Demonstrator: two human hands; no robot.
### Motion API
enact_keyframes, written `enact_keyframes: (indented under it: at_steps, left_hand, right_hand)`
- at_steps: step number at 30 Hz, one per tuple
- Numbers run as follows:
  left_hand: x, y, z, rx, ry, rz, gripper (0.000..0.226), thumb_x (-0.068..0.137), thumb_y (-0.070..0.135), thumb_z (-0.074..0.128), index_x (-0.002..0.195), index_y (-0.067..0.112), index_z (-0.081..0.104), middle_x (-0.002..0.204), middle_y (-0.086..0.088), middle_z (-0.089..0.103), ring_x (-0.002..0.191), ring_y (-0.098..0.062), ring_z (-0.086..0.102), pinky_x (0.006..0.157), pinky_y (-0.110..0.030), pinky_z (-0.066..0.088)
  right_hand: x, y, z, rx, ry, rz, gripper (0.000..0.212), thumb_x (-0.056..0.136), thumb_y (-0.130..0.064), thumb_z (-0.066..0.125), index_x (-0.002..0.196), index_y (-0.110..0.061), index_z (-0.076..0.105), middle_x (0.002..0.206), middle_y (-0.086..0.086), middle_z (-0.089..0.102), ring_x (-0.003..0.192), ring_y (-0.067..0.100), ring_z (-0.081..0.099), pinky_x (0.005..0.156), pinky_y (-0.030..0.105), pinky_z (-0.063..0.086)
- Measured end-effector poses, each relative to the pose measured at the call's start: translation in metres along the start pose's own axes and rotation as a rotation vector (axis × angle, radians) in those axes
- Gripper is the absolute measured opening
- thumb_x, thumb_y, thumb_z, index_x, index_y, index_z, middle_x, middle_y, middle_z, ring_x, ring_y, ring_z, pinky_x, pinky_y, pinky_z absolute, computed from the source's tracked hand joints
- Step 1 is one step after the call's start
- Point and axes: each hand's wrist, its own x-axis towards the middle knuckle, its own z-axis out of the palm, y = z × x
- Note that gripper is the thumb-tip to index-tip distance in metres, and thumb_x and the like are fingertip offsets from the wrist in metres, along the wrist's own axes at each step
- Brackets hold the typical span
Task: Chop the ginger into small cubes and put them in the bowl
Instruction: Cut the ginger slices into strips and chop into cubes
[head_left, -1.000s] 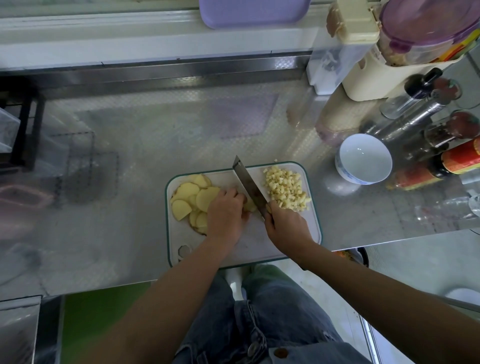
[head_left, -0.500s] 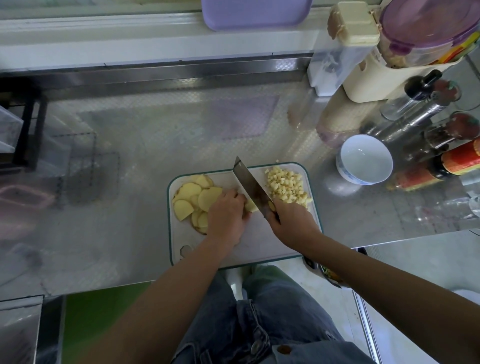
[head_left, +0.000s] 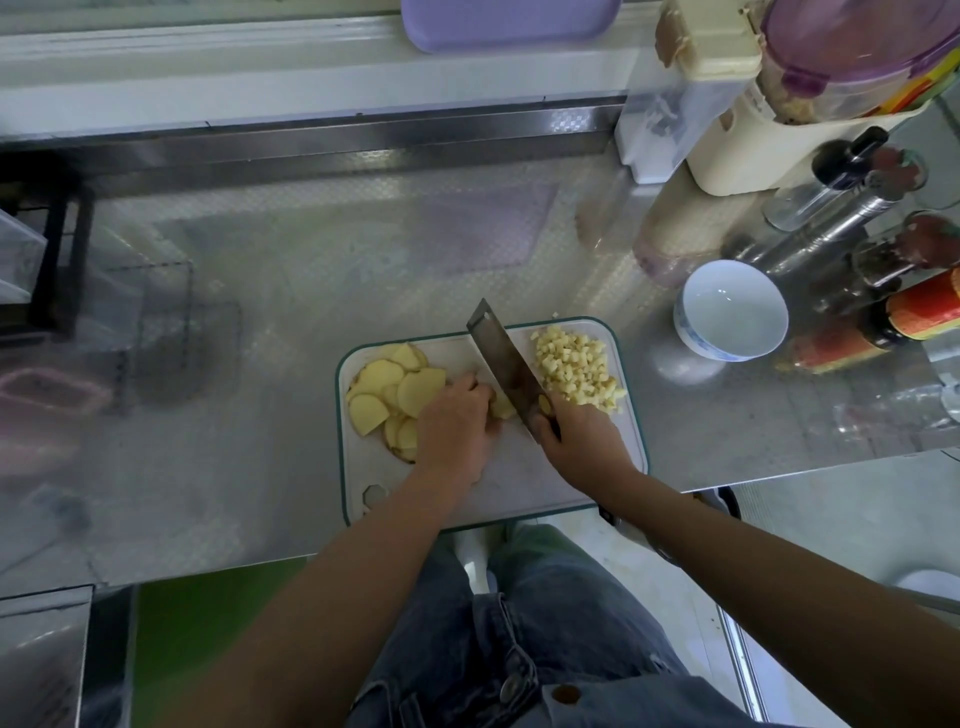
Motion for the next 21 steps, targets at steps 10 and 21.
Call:
enact_keyframes:
  at_steps: [10, 21]
  left_hand:
    - [-0.005, 0.000, 0.003, 0.005, 0.034, -0.014, 0.019, 0.091, 0.025, 0.058, 0.108, 0.016, 0.063, 0.107, -0.002, 0.058, 0.090, -0.020, 0.059, 0.063, -0.026, 0.038]
    - [-0.002, 0.003, 0.002, -0.015, 0.023, -0.054, 0.018, 0.086, 0.025, 0.066, 0.103, 0.018, 0.064, 0.102, -0.001, 0.058, 0.087, -0.021, 0.060, 0.061, -0.027, 0.037]
  right_hand:
    - [0.001, -0.007, -0.013, -0.065, -0.062, -0.037, 0.024, 0.100, -0.033, 0.041, 0.084, -0.018, 0.048, 0.066, 0.000, 0.051, 0.057, 0.018, 0.049, 0.051, 0.026, 0.032]
    - [-0.008, -0.008, 0.010, -0.129, -0.046, 0.007, 0.018, 0.100, -0.027, 0.040, 0.094, -0.013, 0.049, 0.072, 0.007, 0.055, 0.061, 0.026, 0.053, 0.056, 0.033, 0.043]
